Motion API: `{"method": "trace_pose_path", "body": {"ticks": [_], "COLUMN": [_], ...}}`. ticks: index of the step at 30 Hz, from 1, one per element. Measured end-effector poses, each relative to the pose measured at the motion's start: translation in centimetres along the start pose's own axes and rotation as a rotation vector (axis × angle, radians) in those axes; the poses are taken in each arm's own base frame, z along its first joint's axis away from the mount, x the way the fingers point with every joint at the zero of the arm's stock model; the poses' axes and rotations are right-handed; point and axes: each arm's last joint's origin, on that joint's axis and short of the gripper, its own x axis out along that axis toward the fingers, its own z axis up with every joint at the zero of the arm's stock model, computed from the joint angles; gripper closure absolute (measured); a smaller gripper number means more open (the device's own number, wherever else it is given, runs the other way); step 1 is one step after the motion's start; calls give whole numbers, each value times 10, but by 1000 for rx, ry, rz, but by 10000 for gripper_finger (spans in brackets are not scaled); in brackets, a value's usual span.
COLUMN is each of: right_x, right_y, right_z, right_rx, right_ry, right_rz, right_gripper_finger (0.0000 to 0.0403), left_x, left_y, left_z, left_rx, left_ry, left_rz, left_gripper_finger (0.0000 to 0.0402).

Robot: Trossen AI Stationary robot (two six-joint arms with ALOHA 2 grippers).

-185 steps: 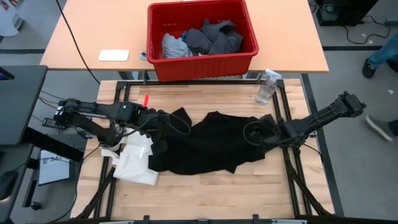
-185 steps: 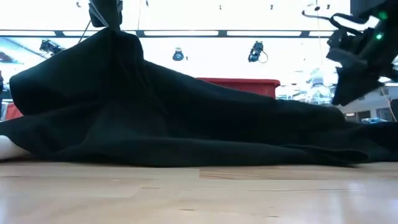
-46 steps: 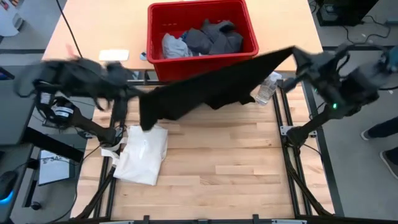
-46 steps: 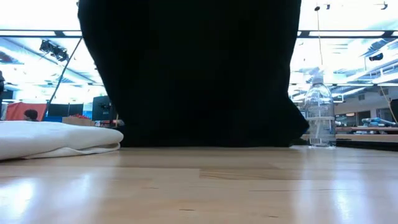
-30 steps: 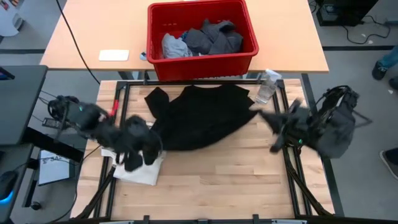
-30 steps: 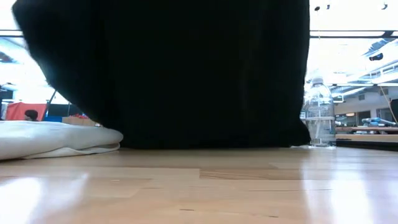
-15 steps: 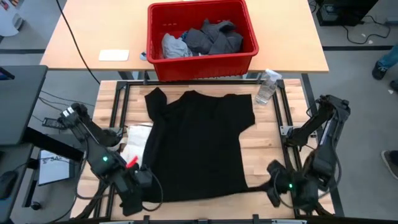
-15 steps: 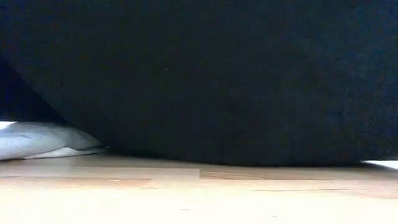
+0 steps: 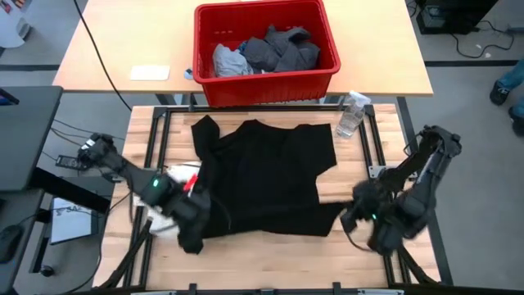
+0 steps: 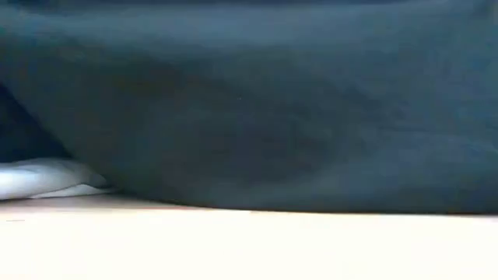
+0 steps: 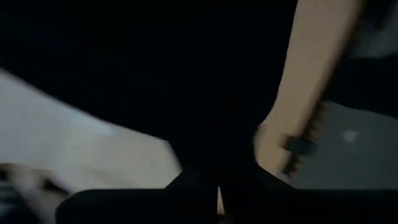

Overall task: Fold Laundry from Bin
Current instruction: Fold the black shirt

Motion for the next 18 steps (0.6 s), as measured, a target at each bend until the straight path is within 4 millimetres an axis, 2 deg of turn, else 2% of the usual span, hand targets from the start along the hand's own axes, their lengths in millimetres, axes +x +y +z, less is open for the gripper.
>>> {"method": "trace_pose_path", "body": {"ticks": [7,11,14,18], "right_x": [41,67,88,119], "right_y": [-12,-28,-43,-63], "right_z": [71,114,143,179], "right_rx": [-136,-191,-211,-221], "right_ry": [-97,-96,-96,-78], "right_rz": [-241,-378,-416,-381], "right_gripper_finger": [403,403,403,403], "left_x": [-17,-25,-30,-37], "left_y": [73,116,151,194], "left_z": [40,61,75,89], "left_rx": [-13,-16,-5,-15], "left_ry": [-70,-95,-119,-191], "left_rz": [187,247,272,301], "left_gripper_finger": [397,397,397,397]}}
